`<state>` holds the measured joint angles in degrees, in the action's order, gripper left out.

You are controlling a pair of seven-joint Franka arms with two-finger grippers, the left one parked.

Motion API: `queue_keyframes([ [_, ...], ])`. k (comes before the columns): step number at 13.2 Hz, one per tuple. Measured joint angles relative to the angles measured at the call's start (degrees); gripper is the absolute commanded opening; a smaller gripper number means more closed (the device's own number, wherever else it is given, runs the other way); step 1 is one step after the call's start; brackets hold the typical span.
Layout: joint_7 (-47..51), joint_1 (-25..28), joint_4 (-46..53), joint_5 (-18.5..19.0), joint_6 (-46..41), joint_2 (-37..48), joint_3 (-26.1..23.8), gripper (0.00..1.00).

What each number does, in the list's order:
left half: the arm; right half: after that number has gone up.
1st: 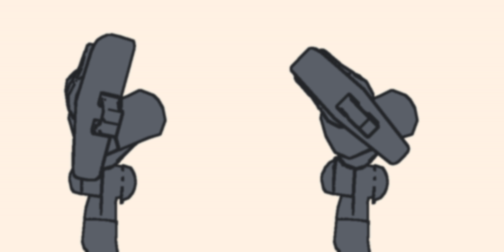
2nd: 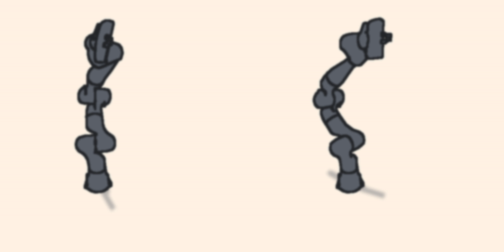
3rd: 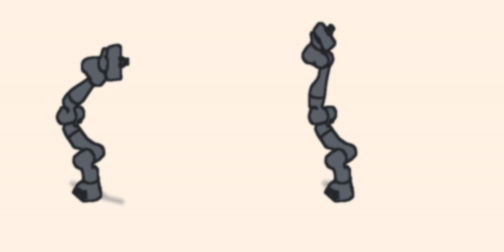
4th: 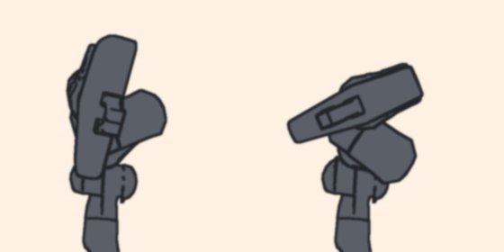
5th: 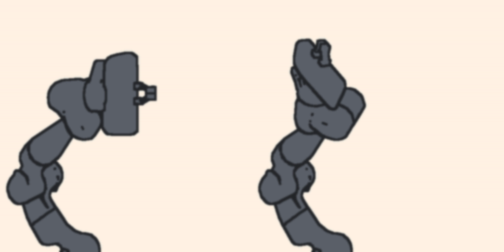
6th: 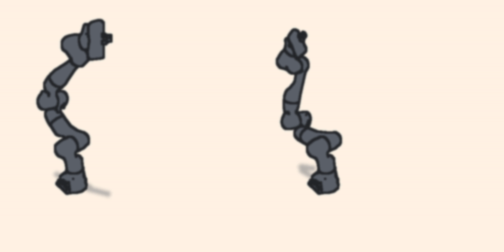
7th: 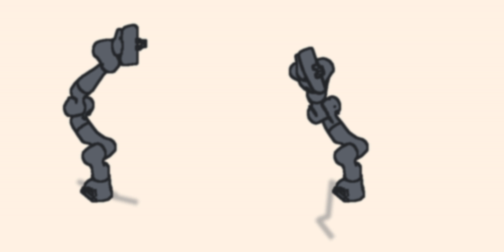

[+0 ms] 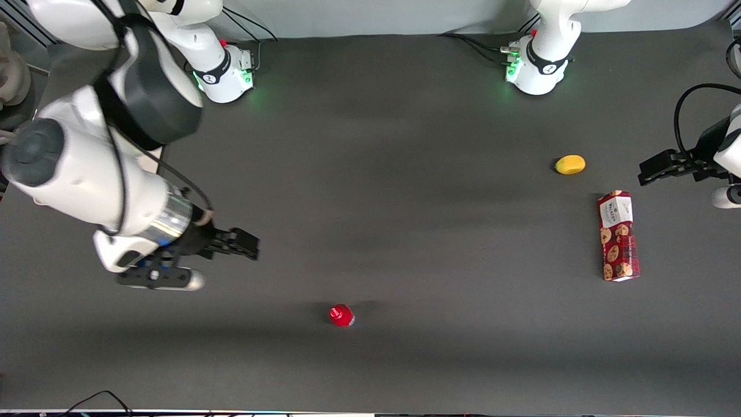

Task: Place coke bottle on tray
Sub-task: 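Move the open right gripper out over the red Coca-Cola bottle, then lower the right gripper and close it around the bottle's cap end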

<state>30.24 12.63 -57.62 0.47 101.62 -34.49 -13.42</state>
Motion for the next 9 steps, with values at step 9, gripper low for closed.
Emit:
queue_keyframes([
  [9,5.3,11.2,2.6,0.4,25.2,-13.9,10.7,1.0],
])
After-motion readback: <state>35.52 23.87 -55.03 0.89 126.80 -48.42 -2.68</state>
